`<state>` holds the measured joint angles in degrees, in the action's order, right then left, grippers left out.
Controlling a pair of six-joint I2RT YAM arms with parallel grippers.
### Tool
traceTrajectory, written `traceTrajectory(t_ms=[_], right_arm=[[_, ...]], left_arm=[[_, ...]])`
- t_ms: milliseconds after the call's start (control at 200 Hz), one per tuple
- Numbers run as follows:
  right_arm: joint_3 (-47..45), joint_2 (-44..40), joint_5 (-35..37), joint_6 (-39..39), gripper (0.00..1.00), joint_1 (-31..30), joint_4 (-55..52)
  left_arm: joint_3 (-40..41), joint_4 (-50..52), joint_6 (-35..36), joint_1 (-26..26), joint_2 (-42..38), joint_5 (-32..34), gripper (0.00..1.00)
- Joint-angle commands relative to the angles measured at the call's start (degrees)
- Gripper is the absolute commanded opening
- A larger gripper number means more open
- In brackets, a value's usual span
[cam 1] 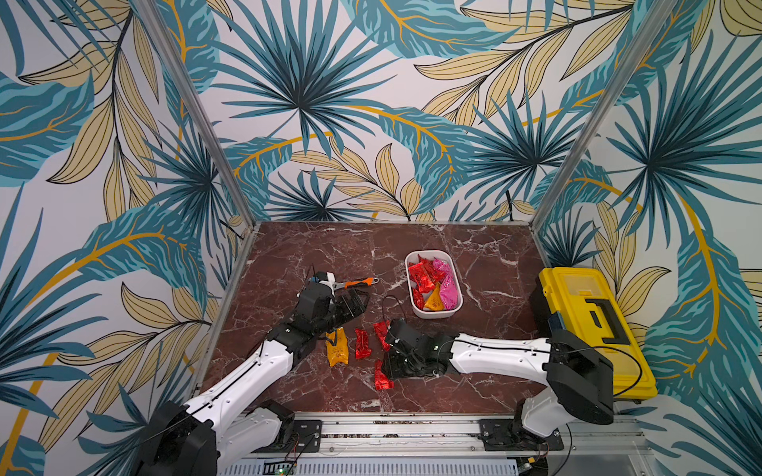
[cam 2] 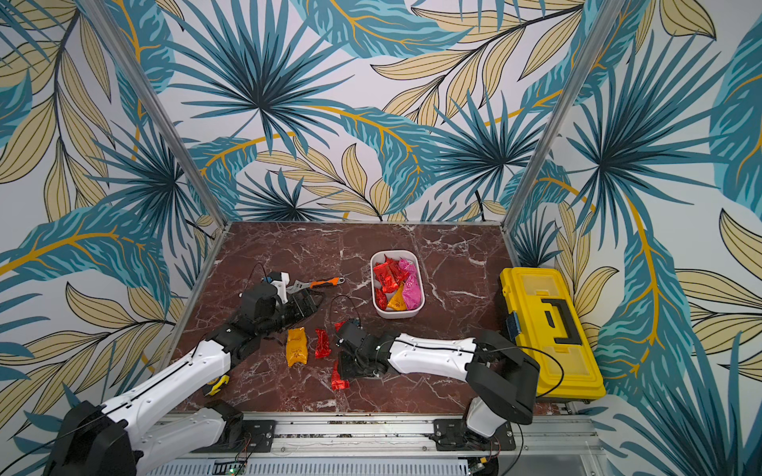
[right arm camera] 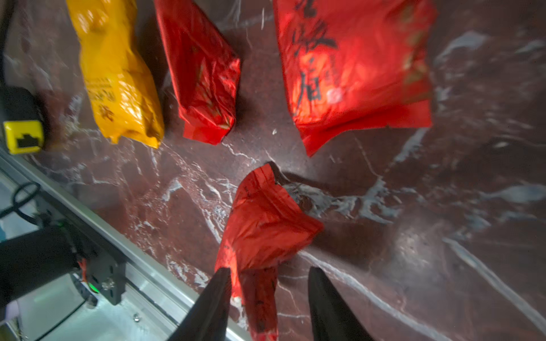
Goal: Take the tea bags out of the storage box
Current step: Place the tea bag at the center of the board, then pick up the tea bag from the storage box.
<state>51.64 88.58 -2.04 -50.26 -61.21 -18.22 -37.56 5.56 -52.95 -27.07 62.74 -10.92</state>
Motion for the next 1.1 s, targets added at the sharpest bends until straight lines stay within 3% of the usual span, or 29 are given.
traceTrajectory(t_ms=[0,160,290,365,551,786,941,1096], right_arm=[[-0.8,-7.4,6.7,0.7,0.56,0.8,-4.3],[-1.0,-17.8,14.6,1.3,0.58,7.1,-13.3],[-2.9,-26.1,16.0,0.4,0.58,18.1,-18.0],[-3.9,-30.8,17.0,0.5,0.58,21.1,-20.3],[-4.2,-38.4,23.2,0.1,0.58,21.5,-28.0],[-6.0,-44.9,26.0,-1.3,0.58,21.5,-31.7],[-5.9,-46.6,26.7,-1.2,0.58,21.5,-33.0],[-6.1,-47.4,26.8,-1.8,0.59,21.5,-33.4]], left_arm=[[-6.7,4.1,5.6,-3.5,2.4,0.3,0.95],[-11.1,1.4,5.7,-8.6,9.0,0.4,0.94],[-17.1,1.2,7.8,-12.9,15.9,1.2,0.91],[-21.6,2.7,10.5,-15.2,19.7,1.9,0.90],[-32.9,8.3,16.6,-18.5,29.6,3.4,0.90],[-44.0,9.0,16.5,-18.6,42.2,-0.4,0.82],[-51.4,9.1,15.7,-18.6,50.0,-4.8,0.70],[-54.8,8.8,14.3,-18.6,56.1,-4.8,0.65]])
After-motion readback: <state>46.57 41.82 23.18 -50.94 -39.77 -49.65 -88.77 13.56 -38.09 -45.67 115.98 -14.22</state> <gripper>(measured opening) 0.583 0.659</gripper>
